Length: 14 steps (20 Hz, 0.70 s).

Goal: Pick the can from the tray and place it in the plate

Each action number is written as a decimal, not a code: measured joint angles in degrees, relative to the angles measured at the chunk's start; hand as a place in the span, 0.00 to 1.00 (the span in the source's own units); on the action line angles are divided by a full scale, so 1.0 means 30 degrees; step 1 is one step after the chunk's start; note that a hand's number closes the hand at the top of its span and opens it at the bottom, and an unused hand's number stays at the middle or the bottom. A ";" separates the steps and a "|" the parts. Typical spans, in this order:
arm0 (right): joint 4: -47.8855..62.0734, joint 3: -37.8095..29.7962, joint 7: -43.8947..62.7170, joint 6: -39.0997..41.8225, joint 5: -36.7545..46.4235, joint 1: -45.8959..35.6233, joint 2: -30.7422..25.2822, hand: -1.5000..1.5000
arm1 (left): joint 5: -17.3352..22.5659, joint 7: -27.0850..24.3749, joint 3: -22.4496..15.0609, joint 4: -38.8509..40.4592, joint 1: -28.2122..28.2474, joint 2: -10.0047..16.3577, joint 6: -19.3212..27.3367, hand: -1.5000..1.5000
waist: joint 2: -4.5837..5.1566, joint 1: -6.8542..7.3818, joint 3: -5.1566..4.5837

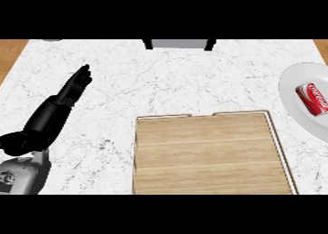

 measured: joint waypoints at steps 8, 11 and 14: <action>-0.1210 -0.0469 0.1251 0.1568 -0.1018 0.0740 -0.1637 0.00 | -0.0030 -0.0150 0.0018 -0.0127 0.0128 -0.0093 0.0049 0.50 | 0.0057 -0.0041 0.0077; -0.1662 -0.0626 0.1575 0.1877 -0.1370 0.1045 -0.2197 0.00 | -0.0055 -0.0084 0.0043 -0.0186 0.0103 -0.0065 0.0061 0.50 | 0.0060 -0.0083 0.0100; -0.2242 -0.0607 0.1752 0.2055 -0.1563 0.1442 -0.2522 0.00 | -0.0048 -0.0115 0.0085 -0.0177 0.0126 -0.0099 0.0093 0.50 | 0.0068 -0.0116 0.0112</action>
